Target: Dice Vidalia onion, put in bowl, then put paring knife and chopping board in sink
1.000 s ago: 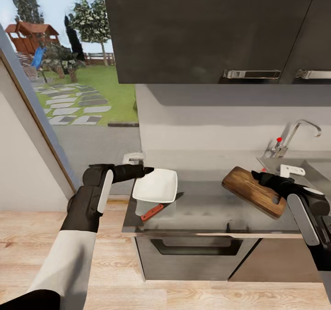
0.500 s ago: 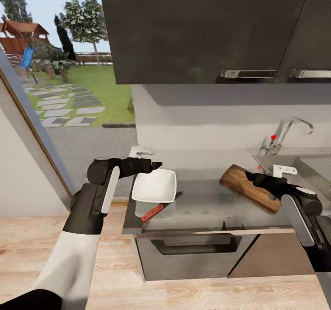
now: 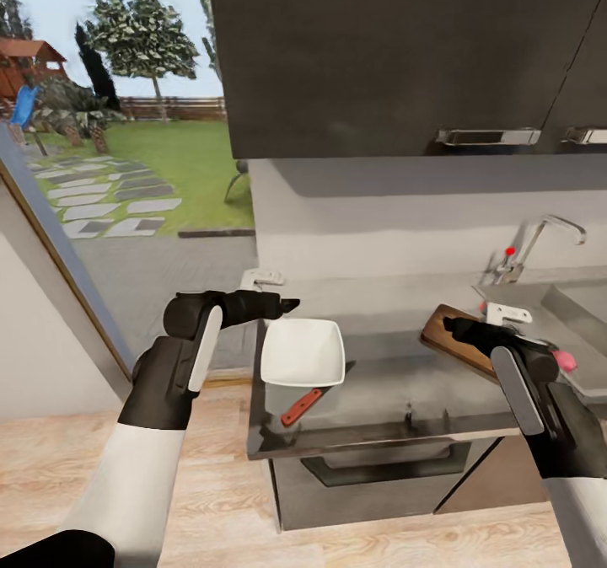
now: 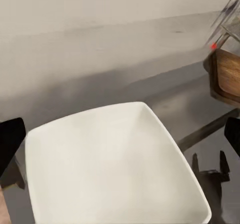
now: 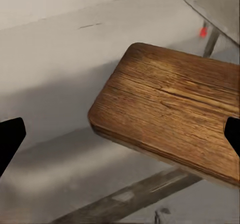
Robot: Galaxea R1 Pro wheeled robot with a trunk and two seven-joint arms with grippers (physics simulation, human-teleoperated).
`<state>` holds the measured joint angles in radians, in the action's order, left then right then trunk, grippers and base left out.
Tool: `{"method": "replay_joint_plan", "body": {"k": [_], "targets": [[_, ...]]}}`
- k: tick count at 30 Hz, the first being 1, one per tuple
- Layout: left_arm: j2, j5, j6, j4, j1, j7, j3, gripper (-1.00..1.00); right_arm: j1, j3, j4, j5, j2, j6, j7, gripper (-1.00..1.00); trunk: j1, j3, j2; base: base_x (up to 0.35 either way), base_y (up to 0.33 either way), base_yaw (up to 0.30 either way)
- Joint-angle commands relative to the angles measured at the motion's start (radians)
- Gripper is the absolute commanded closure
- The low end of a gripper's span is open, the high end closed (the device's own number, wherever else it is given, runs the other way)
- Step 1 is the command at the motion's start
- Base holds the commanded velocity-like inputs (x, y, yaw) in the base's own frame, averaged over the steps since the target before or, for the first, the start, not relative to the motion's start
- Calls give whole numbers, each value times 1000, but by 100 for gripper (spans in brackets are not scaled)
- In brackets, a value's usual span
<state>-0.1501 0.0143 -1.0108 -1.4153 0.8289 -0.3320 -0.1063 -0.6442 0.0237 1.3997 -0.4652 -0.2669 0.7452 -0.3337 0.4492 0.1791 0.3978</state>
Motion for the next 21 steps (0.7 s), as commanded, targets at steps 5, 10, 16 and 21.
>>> {"method": "replay_joint_plan", "body": {"k": [5, 10, 16, 21], "targets": [[0, 1, -5, -1, 1, -1, -3, -100, -75, -1, -137, -10, 19, 32, -82, -100, 1, 2, 2, 53, 28, 0], [0, 1, -5, -2, 1, -1, -23, -100, -112, 43, -203, -9, -12, 39, -99, -100, 1, 2, 2, 12, 6, 0], [0, 1, -5, -3, 1, -1, -34, -100, -118, 94, -216, -9, -77, 42, -100, -100, 1, 2, 2, 2, 1, 0], [0, 1, -5, -4, 1, -1, -36, -100, -120, 180, -224, -10, -120, 40, -61, -100, 1, 2, 2, 0, 0, 0]]}}
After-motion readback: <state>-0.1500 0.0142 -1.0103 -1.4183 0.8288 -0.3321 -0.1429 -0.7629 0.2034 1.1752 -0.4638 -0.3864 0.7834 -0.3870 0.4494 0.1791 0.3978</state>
